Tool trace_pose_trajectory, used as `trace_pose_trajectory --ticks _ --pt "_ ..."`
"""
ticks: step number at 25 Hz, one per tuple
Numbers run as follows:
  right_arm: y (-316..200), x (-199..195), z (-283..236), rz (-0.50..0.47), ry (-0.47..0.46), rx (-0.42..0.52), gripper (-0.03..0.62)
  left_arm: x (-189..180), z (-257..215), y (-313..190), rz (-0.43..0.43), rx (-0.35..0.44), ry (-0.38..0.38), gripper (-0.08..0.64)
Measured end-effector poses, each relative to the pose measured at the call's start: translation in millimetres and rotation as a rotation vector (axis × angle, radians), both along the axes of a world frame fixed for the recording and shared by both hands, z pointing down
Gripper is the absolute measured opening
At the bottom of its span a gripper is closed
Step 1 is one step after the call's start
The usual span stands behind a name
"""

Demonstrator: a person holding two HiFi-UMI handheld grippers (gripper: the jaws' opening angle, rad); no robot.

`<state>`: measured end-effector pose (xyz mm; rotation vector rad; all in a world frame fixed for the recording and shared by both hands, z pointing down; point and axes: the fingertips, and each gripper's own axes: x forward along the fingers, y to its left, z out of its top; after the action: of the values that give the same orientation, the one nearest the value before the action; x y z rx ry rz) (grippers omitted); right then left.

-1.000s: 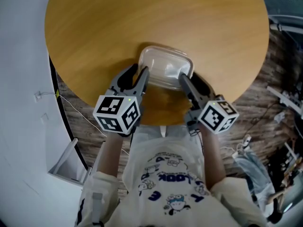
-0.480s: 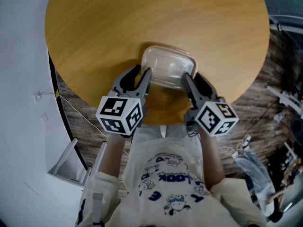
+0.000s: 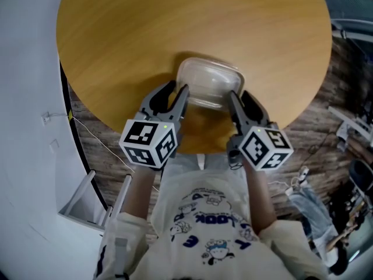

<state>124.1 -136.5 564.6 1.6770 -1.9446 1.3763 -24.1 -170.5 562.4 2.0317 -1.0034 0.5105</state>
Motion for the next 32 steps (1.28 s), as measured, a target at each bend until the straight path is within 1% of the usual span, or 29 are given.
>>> trace_pose_trajectory --ticks 7,16,17,22,25,27,28,32 --pt "1 3 -1 0.021 0.005 0.002 0.147 1 -1 2 0.004 0.005 -0.001 0.133" --pt "0 9 -12 0.040 0.017 0.026 0.146 8 -8 5 0.003 0.013 0.028 0.134" --pt "-1 9 -16 0.037 0.014 0.035 0.144 8 -10 5 -0.002 0.015 0.033 0.134" --pt "-5 11 -37 0.035 -0.022 0.075 0.097 4 -20 5 -0.033 0.026 0.047 0.133" --pt "-13 9 -52 0.011 -0.040 0.107 0.079 1 -29 2 -0.046 0.045 0.048 0.133" --pt "-15 8 -62 0.014 -0.051 0.127 0.071 -2 -39 0 -0.055 0.064 0.049 0.134" --pt "-18 8 -67 0.013 -0.049 0.141 0.043 -4 -44 -3 -0.061 0.077 0.051 0.133" --pt "-32 1 -91 -0.029 -0.029 0.213 0.042 -10 -68 -14 -0.090 0.132 0.060 0.133"
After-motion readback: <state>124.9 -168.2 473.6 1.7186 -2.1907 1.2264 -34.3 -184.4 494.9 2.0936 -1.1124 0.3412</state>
